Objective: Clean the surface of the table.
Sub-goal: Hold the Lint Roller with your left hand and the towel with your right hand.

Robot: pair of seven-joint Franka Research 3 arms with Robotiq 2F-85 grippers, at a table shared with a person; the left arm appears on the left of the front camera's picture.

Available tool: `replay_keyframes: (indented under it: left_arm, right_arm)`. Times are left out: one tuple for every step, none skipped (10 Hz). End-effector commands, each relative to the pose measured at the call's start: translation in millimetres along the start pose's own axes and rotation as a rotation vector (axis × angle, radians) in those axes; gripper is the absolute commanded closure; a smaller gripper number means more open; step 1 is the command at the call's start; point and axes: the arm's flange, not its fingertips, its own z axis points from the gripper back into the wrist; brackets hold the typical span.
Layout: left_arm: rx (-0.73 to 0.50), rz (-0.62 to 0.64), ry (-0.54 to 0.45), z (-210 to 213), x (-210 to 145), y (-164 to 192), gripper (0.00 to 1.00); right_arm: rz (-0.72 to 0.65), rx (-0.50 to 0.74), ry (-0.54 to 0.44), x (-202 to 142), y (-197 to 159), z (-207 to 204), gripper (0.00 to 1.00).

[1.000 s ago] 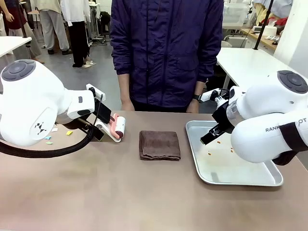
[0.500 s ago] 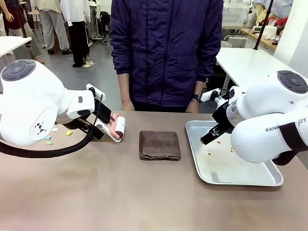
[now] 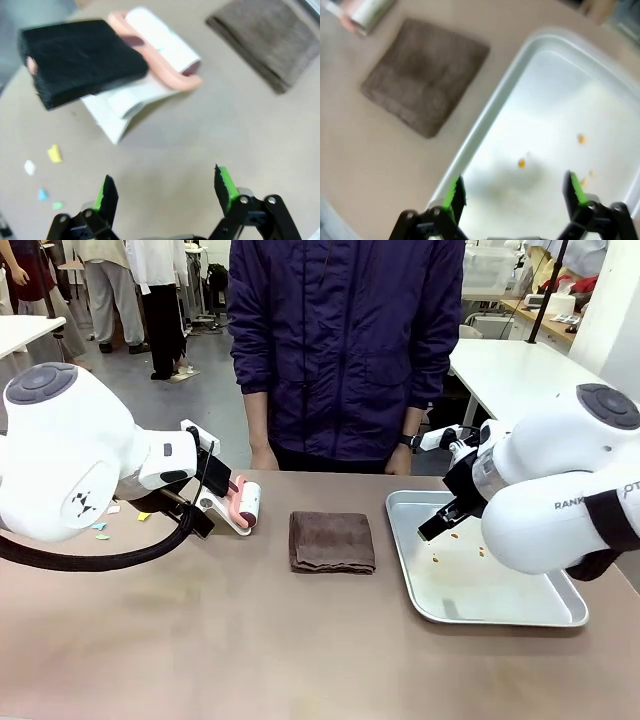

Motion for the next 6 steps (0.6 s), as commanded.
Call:
replay_keyframes:
  left_arm:
    - [-0.158, 0.125, 0.062, 40, -12, 16, 0.00]
    - [-0.228, 0.218, 0.123, 58, -15, 16, 0.00]
    - [-0.223, 0.325, 0.146, 77, -21, 22, 0.00]
    - [-0.243, 0.364, 0.093, 96, -31, 30, 0.00]
    - [-0.272, 0.408, 0.032, 115, -47, 46, 0.00]
    - [-0.335, 0.478, -0.049, 133, -68, 67, 0.00]
  right_arm:
    - [-0.273, 0.134, 0.106, -2, -6, 43, 0.00]
    - [-0.374, 0.193, 0.110, -8, -9, 59, 0.00]
    - [-0.459, 0.307, 0.098, -19, -14, 77, 0.00]
    - [-0.551, 0.338, 0.073, -32, -19, 92, 0.00]
    - [-0.610, 0.438, 0.023, -50, -24, 107, 0.00]
    - [-0.665, 0.512, -0.041, -72, -28, 119, 0.00]
